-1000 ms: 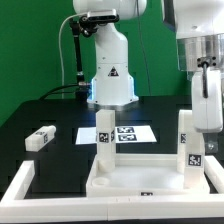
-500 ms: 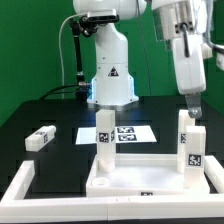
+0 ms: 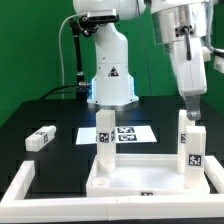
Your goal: Assemble desk
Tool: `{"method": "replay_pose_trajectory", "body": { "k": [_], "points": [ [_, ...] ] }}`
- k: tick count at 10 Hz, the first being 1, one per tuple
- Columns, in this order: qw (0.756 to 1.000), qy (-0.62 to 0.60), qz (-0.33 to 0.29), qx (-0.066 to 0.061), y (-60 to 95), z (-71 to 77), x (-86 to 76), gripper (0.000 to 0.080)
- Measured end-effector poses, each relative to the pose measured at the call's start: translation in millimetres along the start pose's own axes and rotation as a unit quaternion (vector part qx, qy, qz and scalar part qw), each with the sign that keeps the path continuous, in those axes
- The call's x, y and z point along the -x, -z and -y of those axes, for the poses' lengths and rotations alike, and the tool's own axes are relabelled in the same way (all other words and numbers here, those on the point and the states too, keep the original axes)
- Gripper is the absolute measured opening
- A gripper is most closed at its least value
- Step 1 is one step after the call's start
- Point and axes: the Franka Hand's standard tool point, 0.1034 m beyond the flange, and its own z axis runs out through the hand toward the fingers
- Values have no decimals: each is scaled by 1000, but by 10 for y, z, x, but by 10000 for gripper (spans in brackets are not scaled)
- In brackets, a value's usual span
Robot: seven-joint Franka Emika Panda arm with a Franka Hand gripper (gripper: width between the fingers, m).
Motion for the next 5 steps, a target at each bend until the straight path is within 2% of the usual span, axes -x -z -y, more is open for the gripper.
{"method": "replay_pose_trajectory", "body": {
  "k": [1, 2, 3, 4, 5],
  "points": [
    [999, 39, 2, 2, 87, -113, -165, 649],
    [997, 78, 4, 0, 203, -165, -366, 649],
    [989, 148, 9, -9, 364, -187, -615, 649],
    [981, 195, 11, -10, 421, -245, -728, 649],
    [977, 213, 10, -9, 406, -248, -715, 649]
  ]
}}
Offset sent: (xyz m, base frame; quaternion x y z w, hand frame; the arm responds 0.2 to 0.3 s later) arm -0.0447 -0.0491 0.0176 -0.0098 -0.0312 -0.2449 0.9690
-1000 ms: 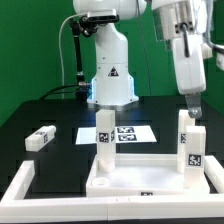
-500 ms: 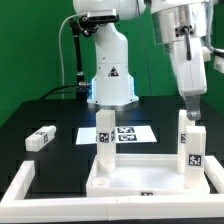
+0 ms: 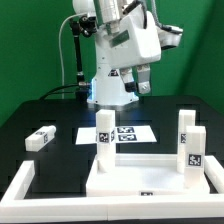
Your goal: Assemble desk
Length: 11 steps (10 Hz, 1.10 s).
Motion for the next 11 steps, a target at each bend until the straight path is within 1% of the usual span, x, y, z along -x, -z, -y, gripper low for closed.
{"method": "replay_pose_trajectory", "body": {
  "k": [2, 3, 5, 6, 7, 8, 9, 10, 11],
  "points": [
    [995, 104, 0, 1, -9, -4, -7, 649],
    [992, 123, 0, 1, -11, -4, -6, 649],
    [978, 211, -1, 2, -11, -17, -24, 649],
    [957, 291, 3, 3, 13, -161, -125, 649],
    [938, 346, 8, 8, 43, -429, -315, 649],
    [926, 378, 12, 13, 37, -671, -548, 649],
    [891, 452, 28, 22, 27, -902, -808, 649],
    [870, 490, 37, 28, 43, -1049, -968, 649],
    [865, 500, 37, 29, 46, -1133, -1068, 649]
  ]
}}
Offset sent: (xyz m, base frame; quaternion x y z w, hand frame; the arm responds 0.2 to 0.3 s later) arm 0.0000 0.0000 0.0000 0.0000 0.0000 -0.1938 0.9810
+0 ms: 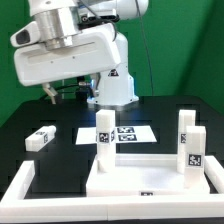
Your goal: Assemble desk
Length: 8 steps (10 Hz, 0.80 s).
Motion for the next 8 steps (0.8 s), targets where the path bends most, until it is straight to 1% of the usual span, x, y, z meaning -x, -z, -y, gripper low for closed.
{"method": "replay_pose_trajectory", "body": {
  "k": [2, 3, 4, 5, 6, 7, 8],
  "points": [
    [1000, 2, 9, -5, -11, 48, 12, 649],
    [1000, 2, 9, -5, -13, 40, 14, 649],
    [999, 1, 34, -10, -60, -2, 89, 649],
    [996, -8, 92, -15, -162, -191, 199, 649],
    [990, -19, 141, -11, -225, -437, 256, 649],
    [984, -27, 175, -7, -260, -666, 297, 649],
    [972, -45, 228, -20, -312, -847, 456, 649]
  ]
}}
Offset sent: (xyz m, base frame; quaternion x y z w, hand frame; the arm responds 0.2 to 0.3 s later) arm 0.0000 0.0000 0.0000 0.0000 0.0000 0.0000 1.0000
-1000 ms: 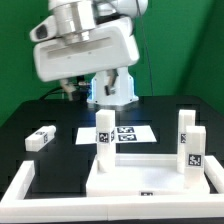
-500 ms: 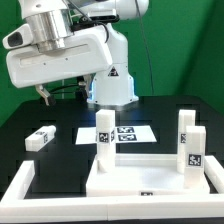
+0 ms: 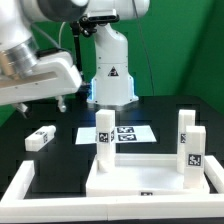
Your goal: Assemble desk
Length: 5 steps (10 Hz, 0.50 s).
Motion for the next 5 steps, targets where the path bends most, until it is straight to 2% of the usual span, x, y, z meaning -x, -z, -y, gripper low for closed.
{"method": "replay_pose_trajectory", "body": {
  "k": [1, 2, 3, 5],
  "points": [
    [998, -20, 50, -12, -104, -172, 11, 649],
    [997, -20, 81, -8, -88, -157, -28, 649],
    [994, -18, 107, -10, -97, -140, -9, 649],
    [985, -25, 169, -13, -170, -233, 67, 649]
  ]
}}
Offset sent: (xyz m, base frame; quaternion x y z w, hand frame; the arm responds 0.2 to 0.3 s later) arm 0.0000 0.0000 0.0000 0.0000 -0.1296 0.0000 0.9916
